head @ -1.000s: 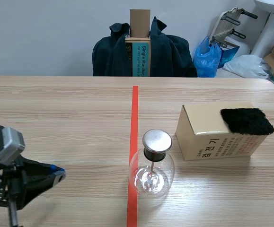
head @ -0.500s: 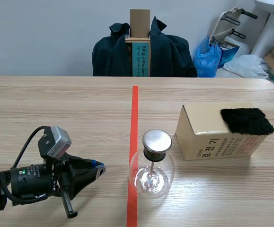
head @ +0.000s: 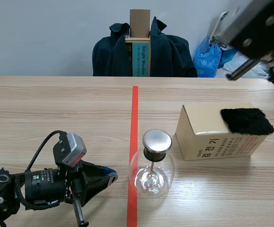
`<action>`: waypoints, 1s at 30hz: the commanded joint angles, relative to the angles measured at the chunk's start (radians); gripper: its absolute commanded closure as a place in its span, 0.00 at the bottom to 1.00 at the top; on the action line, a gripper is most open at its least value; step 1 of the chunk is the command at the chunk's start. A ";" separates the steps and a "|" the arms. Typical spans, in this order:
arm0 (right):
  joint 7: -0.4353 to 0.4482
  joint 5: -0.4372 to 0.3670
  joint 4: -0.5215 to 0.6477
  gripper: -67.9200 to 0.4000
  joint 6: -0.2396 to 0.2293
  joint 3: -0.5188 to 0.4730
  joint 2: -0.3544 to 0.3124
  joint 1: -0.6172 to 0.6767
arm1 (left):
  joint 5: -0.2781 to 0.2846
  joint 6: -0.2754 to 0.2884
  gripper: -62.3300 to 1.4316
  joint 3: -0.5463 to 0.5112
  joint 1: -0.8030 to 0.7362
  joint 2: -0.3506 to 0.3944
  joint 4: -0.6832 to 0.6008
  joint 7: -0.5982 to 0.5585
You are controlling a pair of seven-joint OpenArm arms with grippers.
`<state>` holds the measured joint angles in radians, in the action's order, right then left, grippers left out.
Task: Do the electroscope experiment.
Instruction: 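Bring the plate to the electroscope and point at the metal foil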
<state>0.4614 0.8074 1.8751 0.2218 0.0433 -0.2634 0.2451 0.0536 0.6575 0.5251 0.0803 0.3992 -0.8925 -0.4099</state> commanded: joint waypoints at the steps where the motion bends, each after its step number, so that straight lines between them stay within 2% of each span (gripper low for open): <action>1: 0.001 0.012 -0.027 0.98 0.034 0.007 -0.016 0.003 | 0.012 0.003 0.94 -0.007 0.003 -0.003 -0.022 -0.021; 7: 0.071 0.093 -0.131 0.98 0.105 0.074 -0.016 0.045 | 0.012 0.003 0.94 -0.007 0.003 -0.003 -0.022 -0.020; 14: 0.194 0.187 -0.222 0.98 0.170 0.080 -0.016 0.134 | 0.012 0.003 0.94 -0.007 0.003 -0.003 -0.022 -0.020; 18: 0.208 0.246 -0.273 0.98 0.194 0.079 -0.016 0.166 | 0.012 0.003 0.94 -0.007 0.003 -0.003 -0.022 -0.019; 22: 0.208 0.287 -0.320 0.98 0.237 0.079 -0.016 0.194 | 0.012 0.003 0.94 -0.007 0.003 -0.003 -0.022 -0.019; 30: 0.219 0.330 -0.380 0.98 0.286 0.066 -0.017 0.240 | 0.013 0.003 0.94 -0.007 0.003 -0.003 -0.022 -0.018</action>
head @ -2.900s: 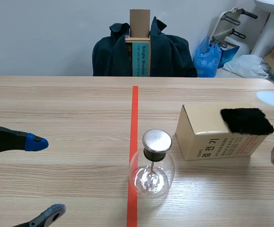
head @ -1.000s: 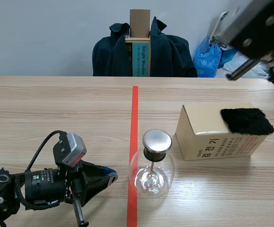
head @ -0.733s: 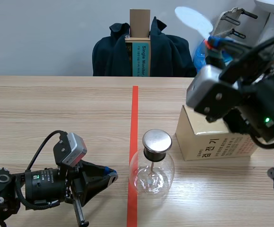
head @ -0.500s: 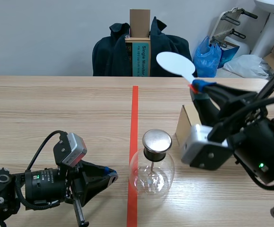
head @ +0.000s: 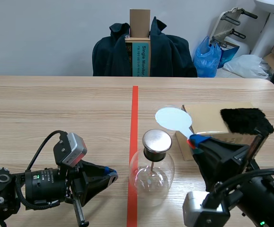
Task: Do the electroscope experiment.
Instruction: 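Bring the plate to the electroscope and point at the metal foil, then move the plate toward and away from the electroscope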
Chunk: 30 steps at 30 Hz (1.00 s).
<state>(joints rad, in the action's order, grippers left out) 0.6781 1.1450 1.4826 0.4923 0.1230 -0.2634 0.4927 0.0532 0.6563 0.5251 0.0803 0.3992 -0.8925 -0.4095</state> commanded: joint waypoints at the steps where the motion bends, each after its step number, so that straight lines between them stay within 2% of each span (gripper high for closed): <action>1: 0.002 -0.007 0.011 0.98 0.017 -0.014 -0.017 -0.007 | 0.013 0.004 0.94 -0.007 0.003 -0.003 -0.022 -0.018; 9: 0.010 -0.008 0.010 0.98 0.021 -0.013 -0.031 -0.006 | 0.013 0.005 0.94 -0.007 0.003 -0.003 -0.022 -0.021; 14: 0.046 -0.008 0.010 0.98 0.070 -0.013 -0.031 -0.005 | 0.013 0.005 0.94 -0.007 0.003 -0.003 -0.022 -0.021; 19: 0.077 -0.008 0.010 0.98 0.077 -0.013 -0.031 -0.005 | 0.013 0.005 0.94 -0.007 0.003 -0.003 -0.023 -0.021; 30: 0.228 -0.007 0.010 0.98 0.077 -0.013 -0.031 -0.005 | 0.013 0.005 0.94 -0.007 0.003 -0.003 -0.023 -0.021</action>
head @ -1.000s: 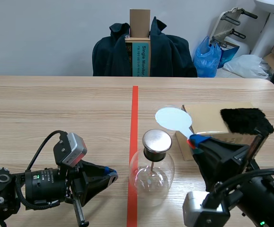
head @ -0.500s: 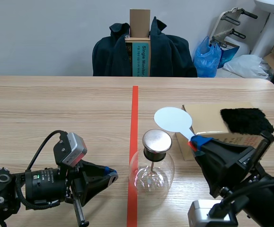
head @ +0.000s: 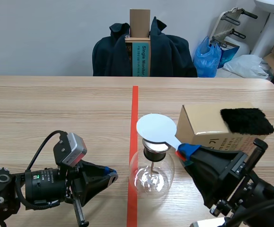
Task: Do the electroscope experiment.
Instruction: 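Move the plate toward and away from the electroscope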
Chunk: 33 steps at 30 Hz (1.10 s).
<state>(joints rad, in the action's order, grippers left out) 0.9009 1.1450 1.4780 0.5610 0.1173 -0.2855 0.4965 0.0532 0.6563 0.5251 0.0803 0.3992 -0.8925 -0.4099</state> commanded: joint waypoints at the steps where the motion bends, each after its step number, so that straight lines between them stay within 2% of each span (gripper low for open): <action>1: 0.015 -0.007 0.015 0.98 0.009 -0.008 -0.008 -0.009 | 0.013 0.005 0.94 -0.007 0.003 -0.003 -0.023 -0.021; 9: 0.076 -0.007 0.015 0.98 0.035 -0.008 -0.008 -0.009 | 0.013 0.004 0.94 -0.007 0.003 -0.003 -0.023 -0.021; 25: 0.077 -0.007 0.015 0.98 0.039 -0.008 -0.008 -0.009 | 0.013 0.004 0.94 -0.007 0.003 -0.003 -0.023 -0.021; 33: -0.034 -0.007 0.015 0.98 0.046 -0.008 -0.008 0.006 | 0.013 0.004 0.94 -0.007 0.003 -0.003 -0.023 -0.021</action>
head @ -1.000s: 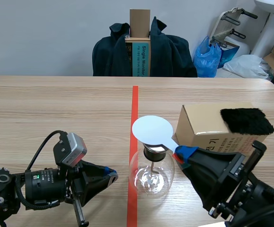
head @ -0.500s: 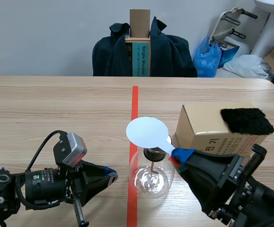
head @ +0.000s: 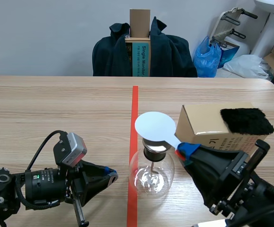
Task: Do the electroscope experiment.
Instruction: 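Move the plate toward and away from the electroscope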
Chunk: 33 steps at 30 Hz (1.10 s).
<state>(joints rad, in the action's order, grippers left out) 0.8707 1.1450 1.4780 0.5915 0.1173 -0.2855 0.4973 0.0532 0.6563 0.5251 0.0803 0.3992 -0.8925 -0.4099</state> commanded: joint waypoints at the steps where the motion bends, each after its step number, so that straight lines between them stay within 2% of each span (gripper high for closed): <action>1: -0.023 -0.007 0.015 0.98 0.016 -0.008 -0.008 0.008 | 0.013 0.004 0.94 -0.007 0.003 -0.003 -0.023 -0.021; 7: -0.154 -0.007 0.015 0.98 0.020 -0.010 -0.008 0.021 | 0.013 0.004 0.94 -0.007 0.003 -0.003 -0.023 -0.021; 22: -0.344 -0.007 0.015 0.98 0.019 -0.053 -0.008 0.024 | 0.013 0.004 0.94 -0.007 0.003 -0.003 -0.023 -0.021; 27: -0.345 -0.007 0.015 0.98 0.019 -0.053 -0.008 0.024 | 0.013 0.004 0.94 -0.007 0.003 -0.003 -0.023 -0.021; 33: -0.260 -0.007 0.015 0.98 0.019 -0.053 -0.008 0.024 | 0.013 0.004 0.94 -0.007 0.003 -0.003 -0.023 -0.021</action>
<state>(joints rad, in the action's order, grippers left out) 0.6056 1.1446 1.4780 0.5983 0.0776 -0.2855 0.5220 0.0532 0.6563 0.5251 0.0803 0.3992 -0.8925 -0.4103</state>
